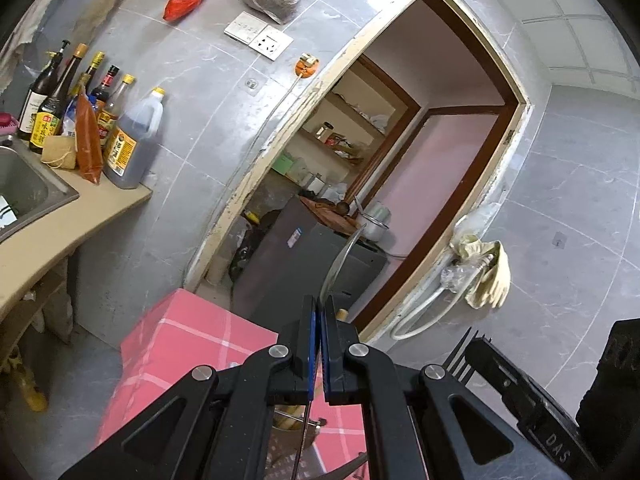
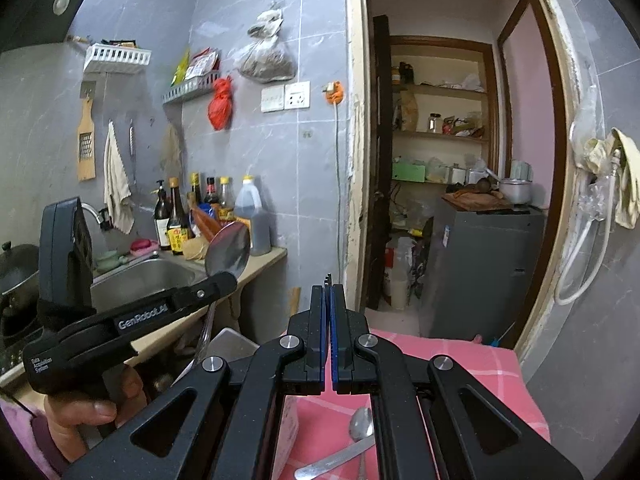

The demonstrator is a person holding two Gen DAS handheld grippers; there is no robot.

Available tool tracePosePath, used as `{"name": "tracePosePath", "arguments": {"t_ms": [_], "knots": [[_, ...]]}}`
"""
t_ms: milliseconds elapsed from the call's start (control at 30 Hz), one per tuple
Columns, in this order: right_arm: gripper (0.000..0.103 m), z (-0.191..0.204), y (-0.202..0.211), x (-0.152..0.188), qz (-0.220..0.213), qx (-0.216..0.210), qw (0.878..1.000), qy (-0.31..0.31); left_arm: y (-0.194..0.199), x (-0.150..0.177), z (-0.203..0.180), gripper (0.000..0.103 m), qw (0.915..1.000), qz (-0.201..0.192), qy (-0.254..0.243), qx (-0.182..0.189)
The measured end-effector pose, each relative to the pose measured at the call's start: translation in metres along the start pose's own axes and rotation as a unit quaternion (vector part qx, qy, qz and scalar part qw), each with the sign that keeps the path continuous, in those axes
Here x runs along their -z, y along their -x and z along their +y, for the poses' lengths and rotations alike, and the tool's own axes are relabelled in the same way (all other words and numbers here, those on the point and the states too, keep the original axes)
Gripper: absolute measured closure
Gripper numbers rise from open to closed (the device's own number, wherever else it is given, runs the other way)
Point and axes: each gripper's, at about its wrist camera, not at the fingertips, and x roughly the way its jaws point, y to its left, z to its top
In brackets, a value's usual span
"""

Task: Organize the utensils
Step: 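Carry fork and knife over the white holder and open both tools into it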

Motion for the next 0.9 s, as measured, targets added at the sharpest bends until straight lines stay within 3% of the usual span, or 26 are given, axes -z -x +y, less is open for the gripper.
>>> {"name": "tracePosePath", "arguments": {"t_ms": [233,567,900], "knots": [[0.101,0.005,-0.011,0.01,0.014,-0.015,1.0,-0.003,0.001,0.005,-0.002,0.1,0.9992,-0.013,-0.029,-0.025],[0.1,0.014,-0.02,0.024,0.031,-0.035,0.999,-0.006,0.006,0.014,0.011,0.1,0.9992,-0.011,-0.022,-0.033],[0.099,0.016,-0.02,0.035,0.046,-0.05,0.998,-0.018,0.016,0.02,0.017,0.1,0.9985,0.02,-0.042,-0.028]]}}
